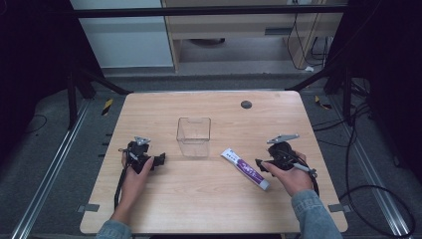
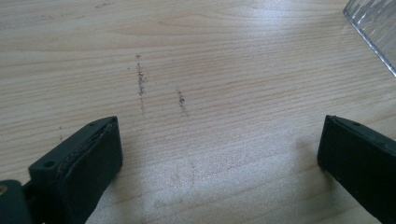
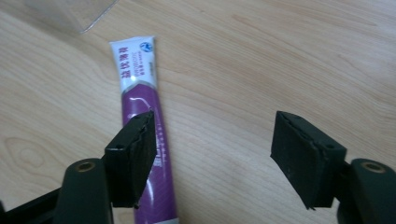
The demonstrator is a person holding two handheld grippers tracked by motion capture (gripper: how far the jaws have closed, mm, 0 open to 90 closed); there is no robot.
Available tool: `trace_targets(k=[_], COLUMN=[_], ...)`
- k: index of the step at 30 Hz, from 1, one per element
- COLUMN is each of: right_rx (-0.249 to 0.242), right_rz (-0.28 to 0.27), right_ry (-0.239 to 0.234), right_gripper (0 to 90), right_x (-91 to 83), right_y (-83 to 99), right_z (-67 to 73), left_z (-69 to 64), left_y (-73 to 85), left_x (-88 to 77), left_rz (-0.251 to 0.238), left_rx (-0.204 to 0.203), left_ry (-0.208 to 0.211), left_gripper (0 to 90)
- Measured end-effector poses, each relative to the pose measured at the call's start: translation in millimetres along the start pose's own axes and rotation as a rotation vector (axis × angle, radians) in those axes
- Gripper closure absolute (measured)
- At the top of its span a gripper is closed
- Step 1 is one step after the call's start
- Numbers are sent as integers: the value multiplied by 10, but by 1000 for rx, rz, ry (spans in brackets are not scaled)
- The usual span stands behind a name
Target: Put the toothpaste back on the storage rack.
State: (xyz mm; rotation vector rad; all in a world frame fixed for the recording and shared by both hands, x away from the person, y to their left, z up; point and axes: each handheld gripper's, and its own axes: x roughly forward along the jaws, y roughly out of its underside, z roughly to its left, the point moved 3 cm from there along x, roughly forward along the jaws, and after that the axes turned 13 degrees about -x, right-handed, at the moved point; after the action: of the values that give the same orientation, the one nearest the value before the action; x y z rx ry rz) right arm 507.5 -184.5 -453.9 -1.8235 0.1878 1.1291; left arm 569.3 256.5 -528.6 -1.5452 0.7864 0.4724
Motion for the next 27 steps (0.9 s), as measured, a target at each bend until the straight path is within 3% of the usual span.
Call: trace_targets(k=[10, 16, 19, 27], right_rx=[-18, -35, -53, -43], right_rz=[70, 114, 129, 131], right_ry=[-42, -50, -37, -41], right_gripper=[377, 425, 421, 384], right_x=[68, 148, 177, 240], right_y=[-99, -273, -367, -538], right_z=[103, 165, 180, 154], left_z=[-7, 0, -1, -4], left_y=[-8, -27, -32, -44], left_x=[10, 28, 33, 43], left_rz=[-4, -3, -4, -4], left_rx=[-9, -8, -9, -14], left_ry=[-9, -5, -6, -12], left_gripper=[0, 0, 0, 0])
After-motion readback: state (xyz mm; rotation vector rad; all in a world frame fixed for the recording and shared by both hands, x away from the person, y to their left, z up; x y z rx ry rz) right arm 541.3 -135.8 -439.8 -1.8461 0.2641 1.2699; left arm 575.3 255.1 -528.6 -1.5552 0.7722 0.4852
